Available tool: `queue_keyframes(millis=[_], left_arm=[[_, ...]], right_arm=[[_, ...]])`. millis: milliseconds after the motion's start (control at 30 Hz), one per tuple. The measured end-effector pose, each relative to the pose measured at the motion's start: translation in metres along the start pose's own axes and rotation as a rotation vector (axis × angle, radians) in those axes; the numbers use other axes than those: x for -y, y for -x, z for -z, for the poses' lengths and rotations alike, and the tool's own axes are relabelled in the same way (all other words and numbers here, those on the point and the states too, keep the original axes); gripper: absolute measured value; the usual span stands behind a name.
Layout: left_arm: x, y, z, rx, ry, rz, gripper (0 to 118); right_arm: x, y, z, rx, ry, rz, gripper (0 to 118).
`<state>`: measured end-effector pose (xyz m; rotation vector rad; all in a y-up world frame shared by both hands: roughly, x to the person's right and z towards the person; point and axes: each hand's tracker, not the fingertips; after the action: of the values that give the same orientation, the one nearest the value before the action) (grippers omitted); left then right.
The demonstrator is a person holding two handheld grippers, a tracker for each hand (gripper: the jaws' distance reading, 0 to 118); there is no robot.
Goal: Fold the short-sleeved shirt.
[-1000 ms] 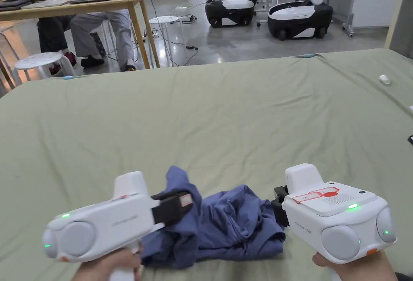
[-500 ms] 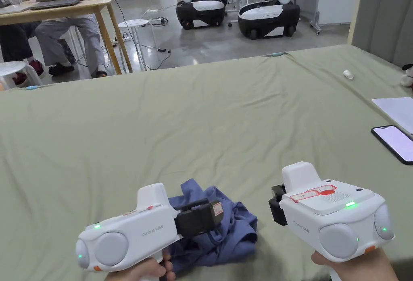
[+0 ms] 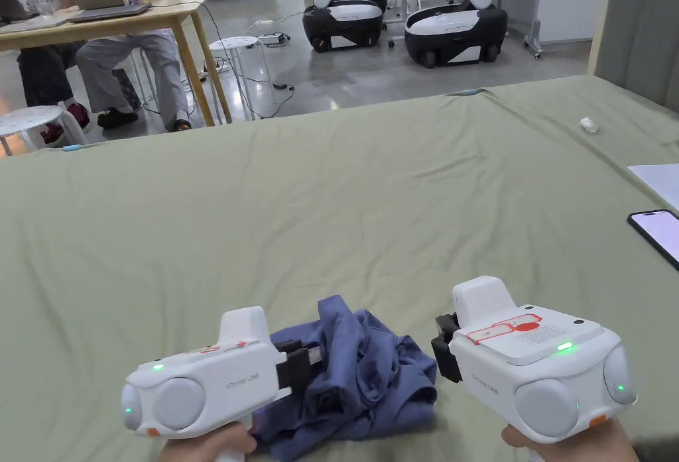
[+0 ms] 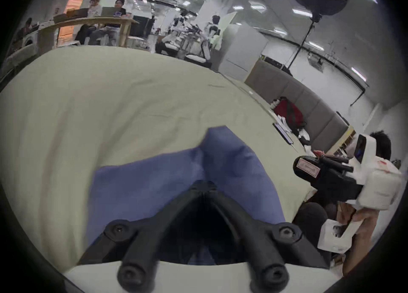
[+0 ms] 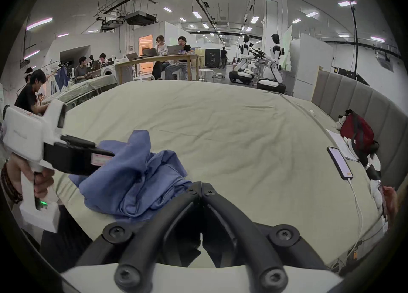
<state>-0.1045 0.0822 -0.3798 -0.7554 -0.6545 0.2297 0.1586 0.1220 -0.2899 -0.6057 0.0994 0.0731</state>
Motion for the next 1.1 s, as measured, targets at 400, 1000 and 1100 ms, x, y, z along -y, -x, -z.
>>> queue_keyframes(millis=[400, 1000, 1100], left_arm=[[0.015, -0.041, 0.047, 0.080, 0.048, 0.077, 0], [0.000, 0.035, -0.055, -0.025, -0.078, -0.063, 0], [0.008, 0.055, -0.059, -0.024, -0.067, -0.097, 0]], right_arm=[[0.010, -0.019, 0.003, 0.044, 0.036, 0.016, 0], [-0.014, 0.053, 0.071, -0.285, 0.122, 0.114, 0], [0.001, 0.055, 0.086, -0.244, 0.165, 0.107, 0]])
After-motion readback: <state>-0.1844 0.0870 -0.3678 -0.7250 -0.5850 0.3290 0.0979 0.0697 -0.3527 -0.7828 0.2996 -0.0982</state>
